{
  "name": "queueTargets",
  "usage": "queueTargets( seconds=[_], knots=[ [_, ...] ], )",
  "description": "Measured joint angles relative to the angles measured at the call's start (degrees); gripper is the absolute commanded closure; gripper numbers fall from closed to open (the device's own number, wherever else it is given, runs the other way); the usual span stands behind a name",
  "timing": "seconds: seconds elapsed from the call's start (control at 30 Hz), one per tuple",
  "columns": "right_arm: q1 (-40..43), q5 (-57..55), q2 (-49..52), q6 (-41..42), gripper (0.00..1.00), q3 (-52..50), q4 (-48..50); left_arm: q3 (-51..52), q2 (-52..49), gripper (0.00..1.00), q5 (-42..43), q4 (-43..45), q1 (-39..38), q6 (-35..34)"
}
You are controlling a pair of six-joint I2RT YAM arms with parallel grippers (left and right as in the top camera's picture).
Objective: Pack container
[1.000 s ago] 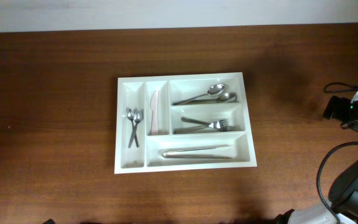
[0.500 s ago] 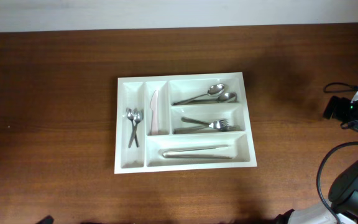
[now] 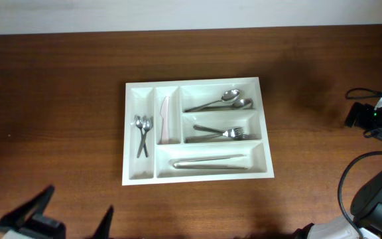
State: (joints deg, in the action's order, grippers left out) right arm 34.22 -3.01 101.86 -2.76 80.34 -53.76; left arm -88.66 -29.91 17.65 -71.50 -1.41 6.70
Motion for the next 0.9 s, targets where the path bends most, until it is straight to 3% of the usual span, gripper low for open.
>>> queueTargets(
  seconds=[0.33, 0.63, 0.9],
  knots=[
    [0.0, 0.0, 0.0, 0.0, 0.01, 0.0, 0.1, 29.3, 19.8, 0.01, -0.5, 25.4, 2.3, 3.5],
    [0.0, 0.0, 0.0, 0.0, 0.01, 0.0, 0.0, 49.4, 23.4, 0.01, -0.7, 45.7, 4.2, 13.7],
    [0.0, 0.0, 0.0, 0.0, 0.01, 0.0, 0.0, 60.9, 29.0, 0.01, -1.4, 55.6, 4.2, 16.9]
  ],
)
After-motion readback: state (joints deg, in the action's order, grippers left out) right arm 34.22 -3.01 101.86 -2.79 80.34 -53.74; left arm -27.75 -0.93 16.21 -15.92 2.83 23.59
